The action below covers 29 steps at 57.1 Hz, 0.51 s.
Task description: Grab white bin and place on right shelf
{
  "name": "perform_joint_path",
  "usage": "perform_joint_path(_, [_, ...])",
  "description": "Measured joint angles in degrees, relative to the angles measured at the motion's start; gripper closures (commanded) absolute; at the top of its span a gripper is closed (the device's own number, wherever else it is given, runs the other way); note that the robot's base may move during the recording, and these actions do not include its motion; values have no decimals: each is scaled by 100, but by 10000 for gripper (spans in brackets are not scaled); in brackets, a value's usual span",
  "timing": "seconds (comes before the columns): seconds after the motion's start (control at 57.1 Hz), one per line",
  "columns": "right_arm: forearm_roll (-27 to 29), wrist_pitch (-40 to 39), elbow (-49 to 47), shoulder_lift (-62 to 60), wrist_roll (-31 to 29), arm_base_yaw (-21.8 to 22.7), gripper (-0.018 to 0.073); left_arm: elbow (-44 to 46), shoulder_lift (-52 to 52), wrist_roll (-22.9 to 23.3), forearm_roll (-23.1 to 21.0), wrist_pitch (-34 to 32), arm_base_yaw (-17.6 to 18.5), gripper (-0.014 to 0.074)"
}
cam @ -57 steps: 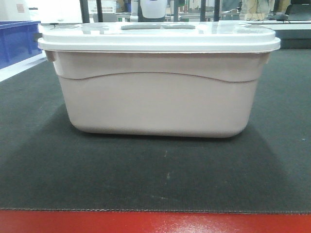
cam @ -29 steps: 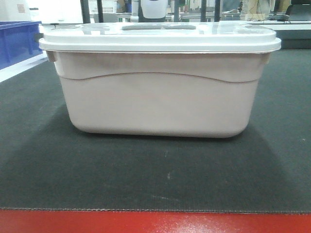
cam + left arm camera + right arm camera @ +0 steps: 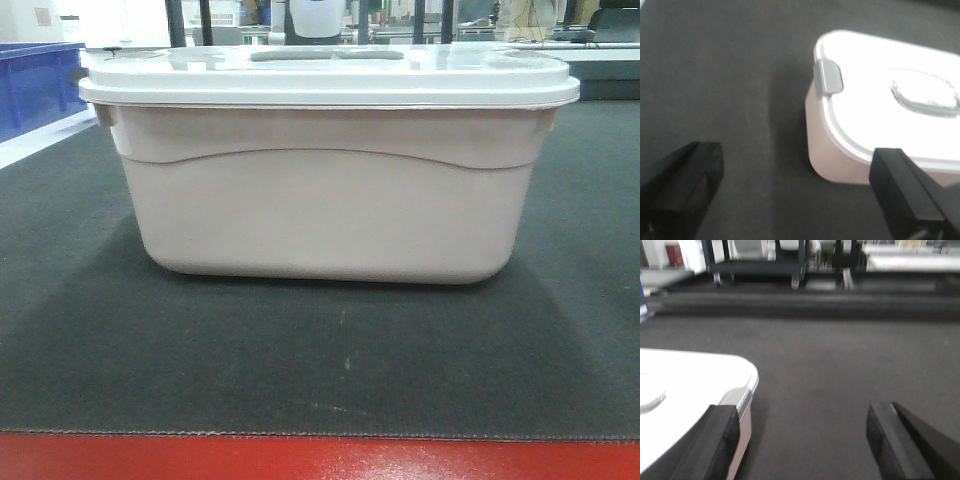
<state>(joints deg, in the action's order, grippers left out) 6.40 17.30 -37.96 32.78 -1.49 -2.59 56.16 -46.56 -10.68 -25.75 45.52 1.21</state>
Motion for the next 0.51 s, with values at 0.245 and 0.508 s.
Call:
perform_joint_path(0.245, [620,1660,-1384,1184,0,0,-68,1599,-1506,-267,-433,1111,0,78])
perform_joint_path(0.508, [1616,3455,-3068,2681,-214,631,-68,2171,-2948,-1864,-2685,2160,-969,81])
